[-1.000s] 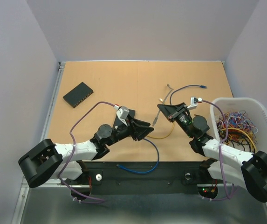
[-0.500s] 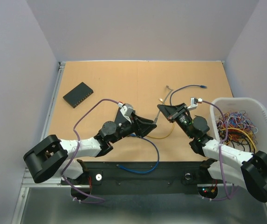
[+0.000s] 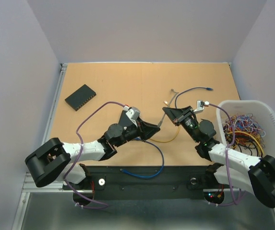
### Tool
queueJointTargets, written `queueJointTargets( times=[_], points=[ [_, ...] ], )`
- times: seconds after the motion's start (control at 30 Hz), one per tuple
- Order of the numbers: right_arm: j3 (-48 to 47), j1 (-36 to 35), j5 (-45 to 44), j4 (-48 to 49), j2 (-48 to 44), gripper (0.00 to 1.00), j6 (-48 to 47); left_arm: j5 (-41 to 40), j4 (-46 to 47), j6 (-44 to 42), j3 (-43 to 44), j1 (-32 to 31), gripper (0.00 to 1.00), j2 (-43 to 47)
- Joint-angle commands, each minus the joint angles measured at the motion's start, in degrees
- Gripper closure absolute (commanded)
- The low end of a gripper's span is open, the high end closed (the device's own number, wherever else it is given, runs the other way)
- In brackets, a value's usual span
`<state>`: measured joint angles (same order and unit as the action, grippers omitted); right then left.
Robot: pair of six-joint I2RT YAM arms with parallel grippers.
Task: Insert the plug into the switch port
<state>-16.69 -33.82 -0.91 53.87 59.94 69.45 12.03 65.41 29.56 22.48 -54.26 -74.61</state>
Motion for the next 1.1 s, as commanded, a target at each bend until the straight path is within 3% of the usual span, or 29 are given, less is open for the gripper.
queueJointTargets(
  times=[0.0,0.07,0.17,0.2,0.27,0.33,0.5,0.73,0.87,0.93,1.07],
  points=[
    [0.9,-0.5,0.6,3.8,-1.3,0.99,-1.8,-0.7,-5.7,-4.5,6.0,-0.3,0.94,3.1],
    [0.0,-0.4,4.2,3.5,-1.6,0.99,-4.7,-1.4,-12.4,-8.2,8.4,-0.4,0.98,4.0],
    [-7.1,-0.4,13.5,-6.3,-1.9,0.86,-16.8,-3.7,-30.8,-11.9,14.8,0.1,1.0,6.0],
    [-9.6,-0.3,15.7,-14.6,-1.7,0.73,-19.8,-4.7,-38.7,-12.7,17.2,0.4,1.0,7.4],
    [-15.3,-0.4,21.8,-22.5,-0.4,0.53,-28.8,-7.4,-45.9,-13.2,19.5,1.5,1.0,8.9],
    [-19.8,-0.3,24.9,-34.7,0.4,0.42,-36.8,-9.0,-53.8,-14.3,21.9,2.0,1.0,11.7],
    [-23.7,-0.4,31.6,-48.6,-1.9,0.47,-47.2,-13.3,-65.0,-13.2,24.3,2.2,1.0,18.0],
    [-27.0,-0.4,41.2,-50.7,-9.1,0.45,-53.8,-12.3,-78.7,-10.3,25.5,2.2,1.0,25.8],
    [-31.2,-0.4,51.4,-50.3,-8.4,0.53,-57.3,-5.9,-86.1,-10.2,27.4,2.1,1.0,27.6],
    [-32.8,-0.3,57.7,-50.2,-7.1,0.53,-59.1,1.3,-86.7,-11.2,27.0,2.1,1.0,28.5],
    [-34.3,-0.5,68.7,-46.1,-2.9,0.47,-57.8,5.5,-87.6,-12.2,26.3,2.1,1.0,29.6]
  ],
)
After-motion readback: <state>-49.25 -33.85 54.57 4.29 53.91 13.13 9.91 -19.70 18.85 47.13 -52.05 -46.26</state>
